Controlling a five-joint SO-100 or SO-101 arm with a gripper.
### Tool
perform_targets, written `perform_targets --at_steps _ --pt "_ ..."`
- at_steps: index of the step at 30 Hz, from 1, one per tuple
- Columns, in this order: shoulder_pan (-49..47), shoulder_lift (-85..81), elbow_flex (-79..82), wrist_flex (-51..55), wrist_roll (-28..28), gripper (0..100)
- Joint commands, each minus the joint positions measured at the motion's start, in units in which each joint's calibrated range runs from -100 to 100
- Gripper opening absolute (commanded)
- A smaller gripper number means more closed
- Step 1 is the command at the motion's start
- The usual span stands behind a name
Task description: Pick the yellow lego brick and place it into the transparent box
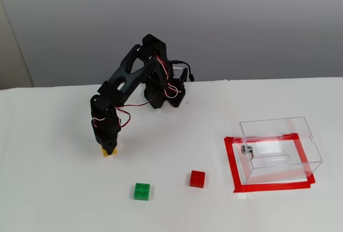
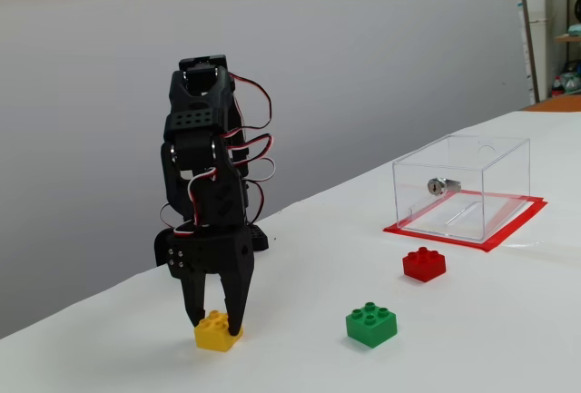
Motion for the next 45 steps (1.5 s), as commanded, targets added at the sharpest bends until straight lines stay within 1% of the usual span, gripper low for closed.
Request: perform_targets --at_steps 1,6,11,19,21,27,32,40,45 --pt "0.0 -1.2 -1.7 0.3 0.3 7" --pt "-0.9 -2.8 -2.1 0.4 0.3 7" --pt "-2.4 -8.7 -2.0 0.4 0.3 7" --pt "-7.5 -18.7 -1.3 0.6 0.4 7" --pt "-9.3 -21.9 -1.3 0.6 0.7 7" --pt "-15.3 -31.9 -1.3 0.6 3.7 7" --pt "-20.7 -38.4 -1.3 0.7 3.8 7" --pt "-28.1 -45.3 -1.8 8.8 3.7 7" --pt "-36.0 -48.1 -1.9 8.8 3.7 7"
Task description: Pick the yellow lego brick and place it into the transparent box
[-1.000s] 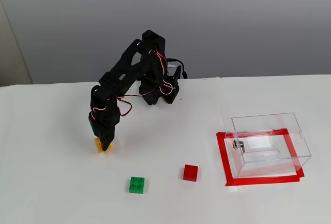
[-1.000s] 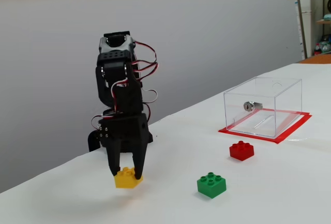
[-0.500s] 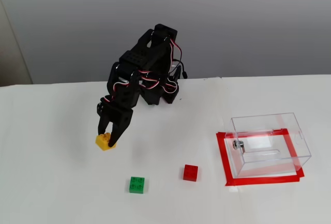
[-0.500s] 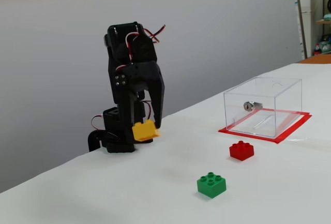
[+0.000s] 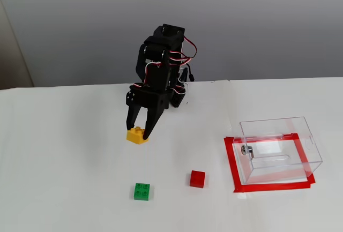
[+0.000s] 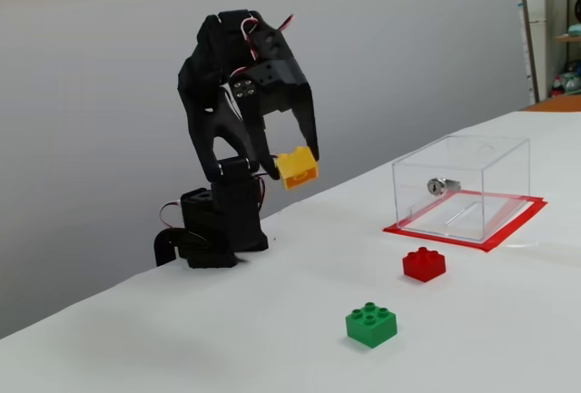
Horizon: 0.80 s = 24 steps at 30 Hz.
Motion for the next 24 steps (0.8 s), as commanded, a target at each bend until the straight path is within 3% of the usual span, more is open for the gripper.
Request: perform_targets --at_steps 1,24 --pt "-5.0 -2.8 -2.0 -0.1 0.1 7" --pt "-43.3 -2.3 -2.2 -0.6 0.1 7"
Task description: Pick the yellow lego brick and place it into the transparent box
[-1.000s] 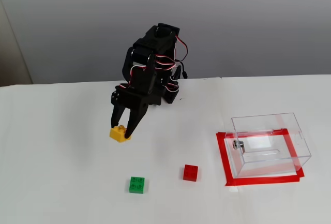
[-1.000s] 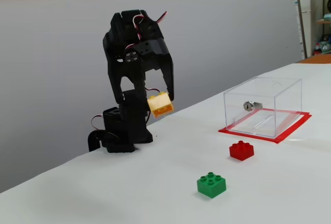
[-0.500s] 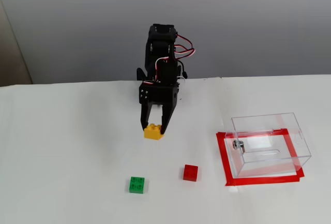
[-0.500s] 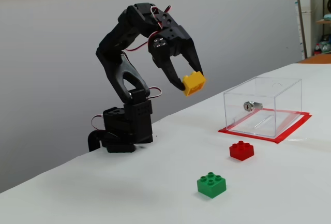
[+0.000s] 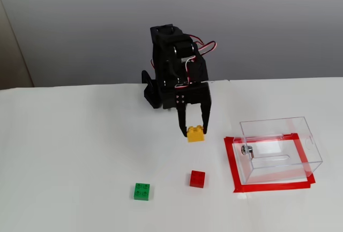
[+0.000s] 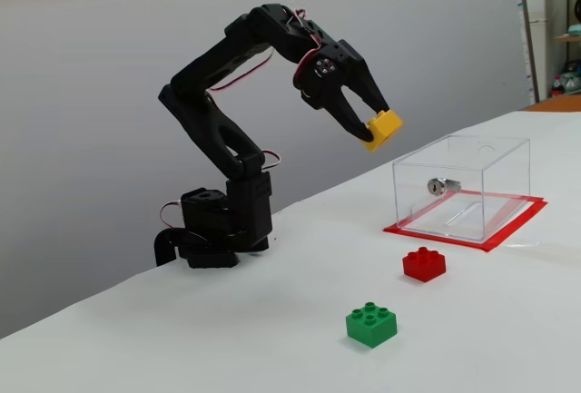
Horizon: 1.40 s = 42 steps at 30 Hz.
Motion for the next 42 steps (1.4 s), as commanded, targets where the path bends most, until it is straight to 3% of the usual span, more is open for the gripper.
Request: perform_targets --at_steps 1,8,35,42 --pt "-4.8 -0.4 -2.2 -0.6 0.1 7" --pt "-13.7 -0.3 -2.1 -1.4 0.1 7" --pt "-39.3 16.0 -2.4 -29.2 2.2 7" --pt "-43.0 24.4 -11.2 -29.8 2.3 7"
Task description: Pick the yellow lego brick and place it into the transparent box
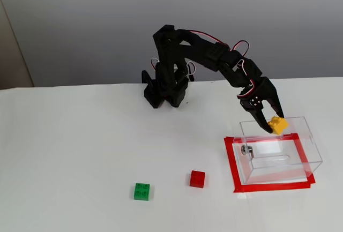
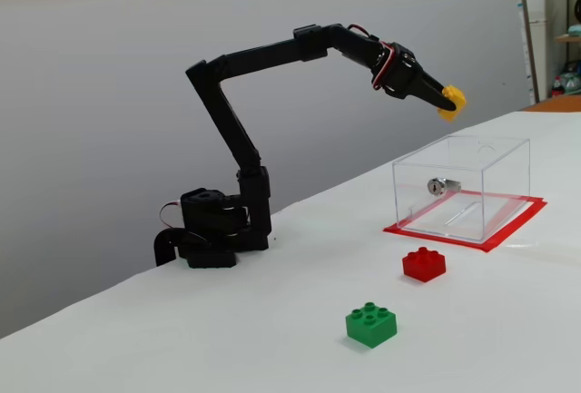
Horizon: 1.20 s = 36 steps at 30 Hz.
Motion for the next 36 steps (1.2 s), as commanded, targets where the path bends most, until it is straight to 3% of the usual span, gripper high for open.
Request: perform_targets --at_steps 1,27,33,36 --pt "-0.8 3.0 -6.9 -0.7 0.2 7" --pt "-1.4 5.7 -8.6 -0.4 0.2 8" --pt "-1.4 5.7 -8.4 0.0 0.3 21" --pt "-1.3 5.7 -8.5 1.1 0.3 22"
